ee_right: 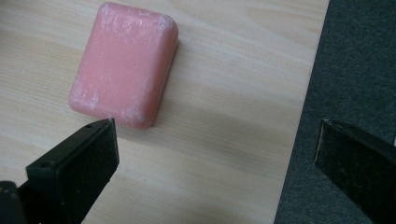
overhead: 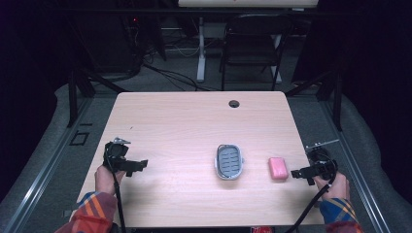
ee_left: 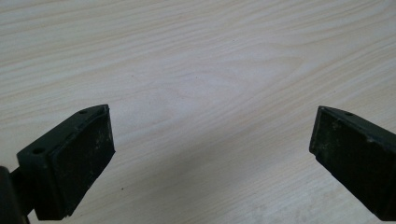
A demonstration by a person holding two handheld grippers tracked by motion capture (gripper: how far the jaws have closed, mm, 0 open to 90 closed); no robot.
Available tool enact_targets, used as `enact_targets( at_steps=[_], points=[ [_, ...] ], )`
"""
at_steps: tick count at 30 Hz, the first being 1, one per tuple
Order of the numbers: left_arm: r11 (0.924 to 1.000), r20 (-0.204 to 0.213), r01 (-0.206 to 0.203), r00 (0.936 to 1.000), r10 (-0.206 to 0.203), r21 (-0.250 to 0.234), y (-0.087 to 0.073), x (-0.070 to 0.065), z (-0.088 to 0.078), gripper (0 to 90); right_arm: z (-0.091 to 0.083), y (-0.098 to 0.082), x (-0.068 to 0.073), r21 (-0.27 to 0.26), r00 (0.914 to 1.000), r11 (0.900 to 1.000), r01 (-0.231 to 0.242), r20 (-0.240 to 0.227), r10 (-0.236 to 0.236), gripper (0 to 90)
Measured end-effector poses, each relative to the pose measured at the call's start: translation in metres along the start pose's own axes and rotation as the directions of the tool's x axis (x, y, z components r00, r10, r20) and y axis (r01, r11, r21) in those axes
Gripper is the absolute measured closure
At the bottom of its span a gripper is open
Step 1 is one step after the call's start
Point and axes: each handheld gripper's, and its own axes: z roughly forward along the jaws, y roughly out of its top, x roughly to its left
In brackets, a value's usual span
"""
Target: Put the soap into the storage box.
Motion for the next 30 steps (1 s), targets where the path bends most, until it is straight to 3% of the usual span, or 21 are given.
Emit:
enact_targets(
  at_steps=[6, 11, 16, 19, 20, 23, 26, 30],
  points=[
    [0.9998, 0.001, -0.018, 0.9998, 0.018, 0.009, 0.0, -0.001, 0.001, 0.0, 0.005, 0.0, -0.004, 0.027, 0.9993, 0.999, -0.037, -0.001, 0.037, 0.0],
    [1.0, 0.0, -0.007, 1.0, 0.007, 0.003, -0.001, -0.001, -0.001, 0.0, 0.005, 0.002, -0.003, 0.071, 0.9994, 0.997, -0.032, -0.007, 0.033, 0.0],
    [0.9998, 0.011, -0.022, 0.9997, 0.022, -0.003, 0.001, -0.003, 0.001, 0.0, 0.006, 0.003, -0.004, 0.074, 0.9983, 0.996, -0.058, -0.002, 0.058, 0.0],
    [0.9997, 0.014, -0.026, 0.9996, 0.026, -0.002, 0.001, -0.003, 0.001, 0.0, 0.008, 0.005, -0.005, 0.104, 0.997, 0.992, -0.077, -0.002, 0.078, 0.0],
    [0.9995, 0.016, -0.03, 0.9994, 0.03, -0.002, 0.001, -0.001, 0.0, 0.0, 0.009, 0.007, -0.006, 0.138, 0.9961, 0.987, -0.088, 0.011, 0.088, 0.0],
    [0.9995, 0.022, -0.03, 0.9993, 0.03, -0.008, 0.001, -0.001, -0.001, 0.0, 0.011, 0.007, -0.004, 0.124, 0.9924, 0.985, -0.123, 0.024, 0.12, 0.0],
    [0.9989, 0.035, -0.047, 0.9983, 0.047, -0.006, 0.002, -0.001, 0.001, 0.0, 0.012, 0.01, -0.005, 0.167, 0.995, 0.981, -0.098, 0.001, 0.1, 0.0],
    [0.9981, 0.059, -0.061, 0.9964, 0.061, -0.002, 0.004, -0.004, 0.004, 0.0, 0.015, 0.012, -0.006, 0.192, 0.9946, 0.976, -0.104, 0.022, 0.101, 0.0]
  ],
)
